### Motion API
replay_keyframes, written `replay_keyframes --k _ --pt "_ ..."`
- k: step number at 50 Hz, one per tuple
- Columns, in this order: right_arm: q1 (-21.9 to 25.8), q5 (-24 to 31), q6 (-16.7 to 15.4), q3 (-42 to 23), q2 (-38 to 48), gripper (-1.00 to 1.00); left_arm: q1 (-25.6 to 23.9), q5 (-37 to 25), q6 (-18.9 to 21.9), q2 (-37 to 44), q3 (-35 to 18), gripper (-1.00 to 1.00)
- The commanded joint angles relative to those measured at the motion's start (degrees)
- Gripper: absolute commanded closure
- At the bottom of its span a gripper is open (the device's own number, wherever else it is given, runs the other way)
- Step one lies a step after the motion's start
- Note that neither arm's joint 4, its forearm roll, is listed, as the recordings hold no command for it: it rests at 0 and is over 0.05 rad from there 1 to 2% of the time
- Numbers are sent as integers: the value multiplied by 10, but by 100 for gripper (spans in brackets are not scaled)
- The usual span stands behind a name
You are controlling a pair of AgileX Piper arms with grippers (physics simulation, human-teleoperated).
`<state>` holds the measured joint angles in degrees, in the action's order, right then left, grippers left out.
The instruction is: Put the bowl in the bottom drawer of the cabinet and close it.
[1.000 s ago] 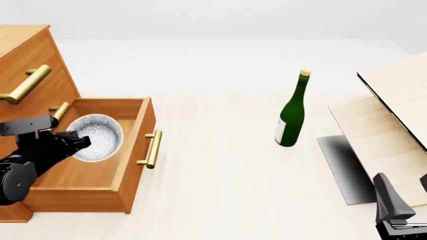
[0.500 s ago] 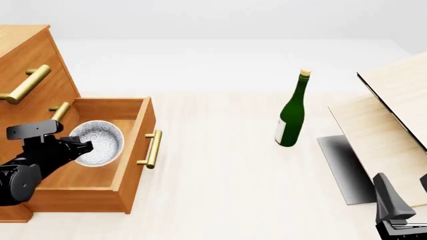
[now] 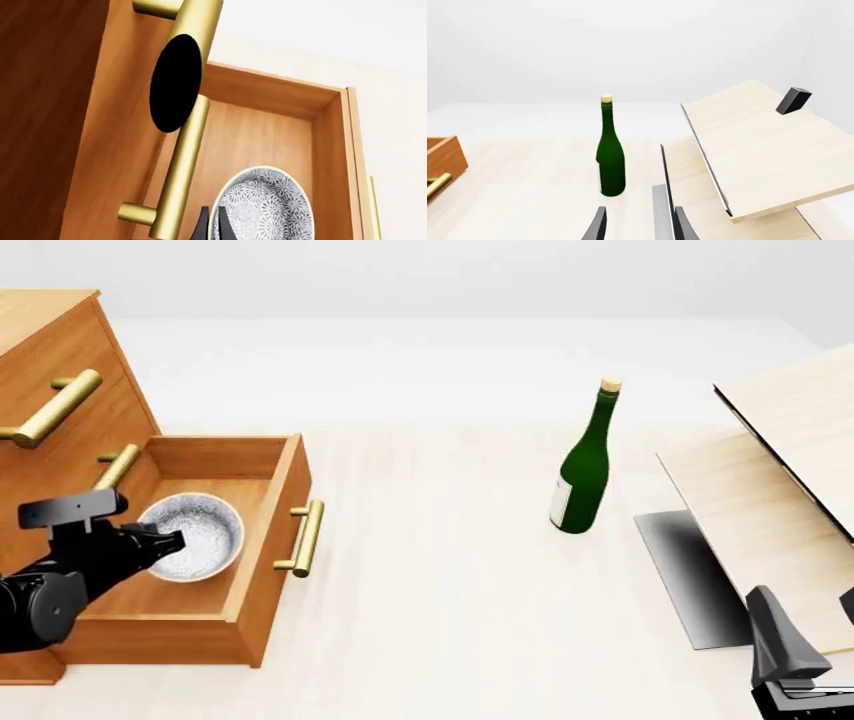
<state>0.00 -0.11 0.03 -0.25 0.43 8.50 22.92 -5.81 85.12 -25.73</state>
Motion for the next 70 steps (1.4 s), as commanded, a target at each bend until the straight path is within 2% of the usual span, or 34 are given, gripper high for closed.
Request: replay_keyframes --k 1,33,34,70 --pt "0 0 0 0 0 -100 8 11 3 17 -1 100" --pt "0 0 0 0 0 -100 17 22 9 48 -2 100" --pt "0 0 0 0 0 -100 15 22 8 49 -3 -100" --pt "0 0 0 0 0 -100 9 -1 9 -6 13 -100"
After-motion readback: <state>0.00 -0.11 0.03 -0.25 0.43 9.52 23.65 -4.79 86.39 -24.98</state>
